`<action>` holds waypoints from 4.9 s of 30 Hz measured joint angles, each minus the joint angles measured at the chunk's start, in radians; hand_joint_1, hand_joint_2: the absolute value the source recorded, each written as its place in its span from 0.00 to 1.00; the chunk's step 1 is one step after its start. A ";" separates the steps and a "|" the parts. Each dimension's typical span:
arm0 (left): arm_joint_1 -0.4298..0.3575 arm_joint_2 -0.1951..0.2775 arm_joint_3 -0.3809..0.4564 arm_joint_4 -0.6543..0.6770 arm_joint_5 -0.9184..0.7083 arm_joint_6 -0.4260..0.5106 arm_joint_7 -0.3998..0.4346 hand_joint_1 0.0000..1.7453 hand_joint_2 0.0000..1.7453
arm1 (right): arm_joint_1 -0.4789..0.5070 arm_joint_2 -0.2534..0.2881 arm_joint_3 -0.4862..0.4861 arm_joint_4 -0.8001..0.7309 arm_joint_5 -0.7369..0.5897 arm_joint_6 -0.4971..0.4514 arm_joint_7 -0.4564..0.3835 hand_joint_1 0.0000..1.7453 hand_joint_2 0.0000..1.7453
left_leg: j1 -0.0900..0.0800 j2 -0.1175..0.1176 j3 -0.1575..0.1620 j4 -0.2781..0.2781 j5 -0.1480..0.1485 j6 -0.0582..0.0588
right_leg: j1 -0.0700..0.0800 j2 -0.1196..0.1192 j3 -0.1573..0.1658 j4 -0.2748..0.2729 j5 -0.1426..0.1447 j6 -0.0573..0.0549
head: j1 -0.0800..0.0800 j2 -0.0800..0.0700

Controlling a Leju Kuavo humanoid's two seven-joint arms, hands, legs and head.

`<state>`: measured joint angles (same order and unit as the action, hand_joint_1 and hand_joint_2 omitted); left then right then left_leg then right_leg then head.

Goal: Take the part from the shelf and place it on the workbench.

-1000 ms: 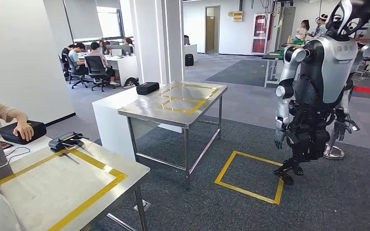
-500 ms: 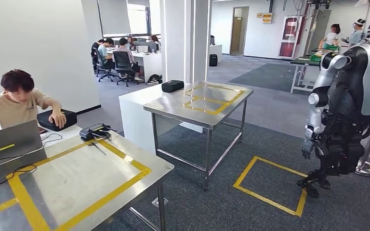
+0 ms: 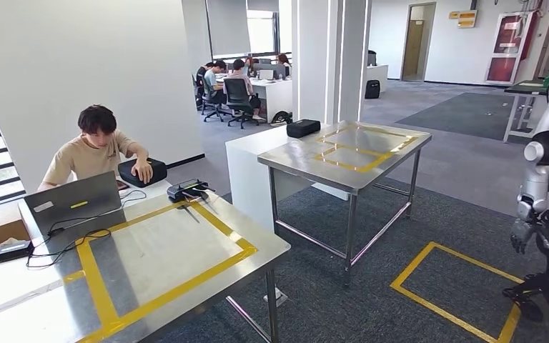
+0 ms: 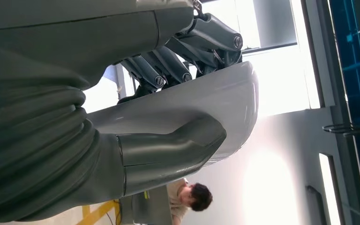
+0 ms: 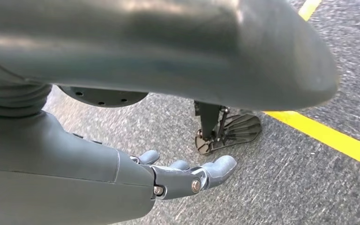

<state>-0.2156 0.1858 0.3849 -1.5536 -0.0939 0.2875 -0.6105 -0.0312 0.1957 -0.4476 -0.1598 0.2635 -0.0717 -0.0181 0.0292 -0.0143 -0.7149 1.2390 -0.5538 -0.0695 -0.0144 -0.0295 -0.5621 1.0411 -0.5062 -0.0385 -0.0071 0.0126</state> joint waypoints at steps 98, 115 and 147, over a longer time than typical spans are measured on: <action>0.056 -0.019 -0.005 -0.029 -0.050 0.037 0.007 1.00 1.00 | 0.009 0.007 -0.032 0.000 -0.002 -0.014 0.002 0.00 0.00 | -0.012 0.024 0.032 -0.182 0.140 0.026 | -0.003 0.040 0.080 -0.006 -0.074 0.030 | -0.005 0.000; 0.003 -0.016 -0.035 0.060 -0.066 -0.040 0.145 1.00 1.00 | 0.007 0.003 -0.041 0.000 -0.001 -0.012 -0.001 0.00 0.00 | -0.035 0.001 0.199 -0.194 0.009 0.066 | 0.029 0.043 -0.099 0.016 0.066 0.013 | 0.002 0.000; -0.379 0.079 -0.685 1.032 -1.097 0.013 0.430 0.00 0.00 | 0.009 0.002 -0.057 0.000 0.031 0.003 0.012 0.00 0.00 | -0.040 0.010 0.230 -0.237 0.002 0.060 | 0.021 0.055 -0.074 0.003 0.067 0.007 | -0.001 0.000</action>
<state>-0.5942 0.2646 -0.3005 -0.5216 -1.1908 0.3004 -0.1807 -0.0223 0.1976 -0.5044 -0.1598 0.2942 -0.0690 -0.0059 -0.0110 -0.0038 -0.4846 1.0023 -0.5516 -0.0098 0.0064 0.0255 -0.6361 1.0439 -0.4395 -0.0311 -0.0080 0.0129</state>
